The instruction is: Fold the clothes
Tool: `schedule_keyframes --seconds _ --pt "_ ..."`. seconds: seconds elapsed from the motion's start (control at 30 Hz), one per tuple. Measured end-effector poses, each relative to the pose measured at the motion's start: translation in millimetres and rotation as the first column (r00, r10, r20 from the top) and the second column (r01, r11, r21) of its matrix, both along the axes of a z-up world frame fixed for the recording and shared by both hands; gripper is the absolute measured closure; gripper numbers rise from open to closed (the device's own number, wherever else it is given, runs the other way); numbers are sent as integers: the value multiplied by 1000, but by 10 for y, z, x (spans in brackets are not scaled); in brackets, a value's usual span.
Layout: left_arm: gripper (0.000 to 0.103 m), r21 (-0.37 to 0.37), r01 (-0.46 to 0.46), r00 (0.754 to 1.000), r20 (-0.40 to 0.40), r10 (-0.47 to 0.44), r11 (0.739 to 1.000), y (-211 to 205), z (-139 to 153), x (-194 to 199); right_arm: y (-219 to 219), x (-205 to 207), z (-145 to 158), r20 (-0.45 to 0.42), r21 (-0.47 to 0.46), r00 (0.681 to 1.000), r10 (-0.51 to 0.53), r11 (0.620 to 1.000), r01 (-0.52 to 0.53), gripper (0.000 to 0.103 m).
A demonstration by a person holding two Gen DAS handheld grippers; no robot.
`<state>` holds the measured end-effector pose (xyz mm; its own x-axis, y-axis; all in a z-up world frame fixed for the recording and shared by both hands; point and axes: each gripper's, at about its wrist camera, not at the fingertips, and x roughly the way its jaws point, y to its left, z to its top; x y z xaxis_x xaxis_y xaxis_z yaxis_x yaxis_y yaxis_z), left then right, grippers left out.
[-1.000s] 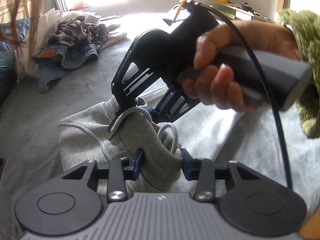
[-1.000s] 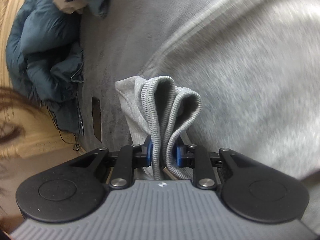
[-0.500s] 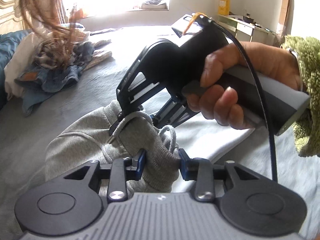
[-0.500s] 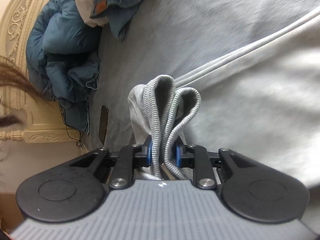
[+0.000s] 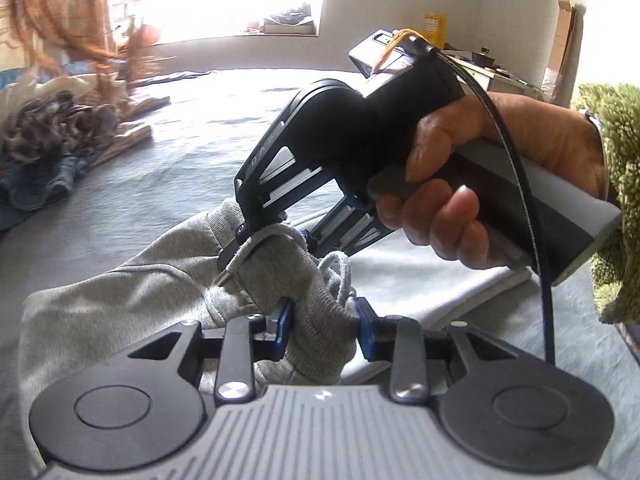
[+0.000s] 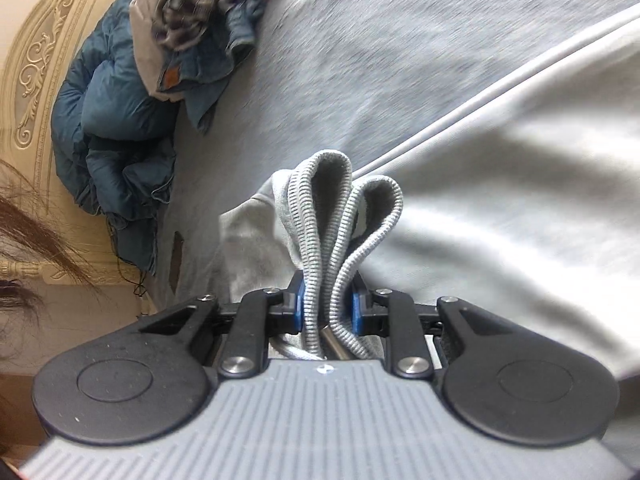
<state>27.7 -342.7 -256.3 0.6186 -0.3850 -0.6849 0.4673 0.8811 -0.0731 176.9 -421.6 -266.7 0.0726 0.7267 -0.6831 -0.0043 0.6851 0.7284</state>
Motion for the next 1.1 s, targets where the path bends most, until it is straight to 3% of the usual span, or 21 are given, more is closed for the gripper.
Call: schedule_keyframes --seconds 0.73,1.1 --pt "70 -112 75 997 15 -74 991 -1694 -225 469 -1788 512 -71 88 -55 995 -36 998 41 84" --pt "70 -113 122 992 16 -121 986 -2267 -418 559 -2479 637 -150 97 -72 994 -55 995 62 84"
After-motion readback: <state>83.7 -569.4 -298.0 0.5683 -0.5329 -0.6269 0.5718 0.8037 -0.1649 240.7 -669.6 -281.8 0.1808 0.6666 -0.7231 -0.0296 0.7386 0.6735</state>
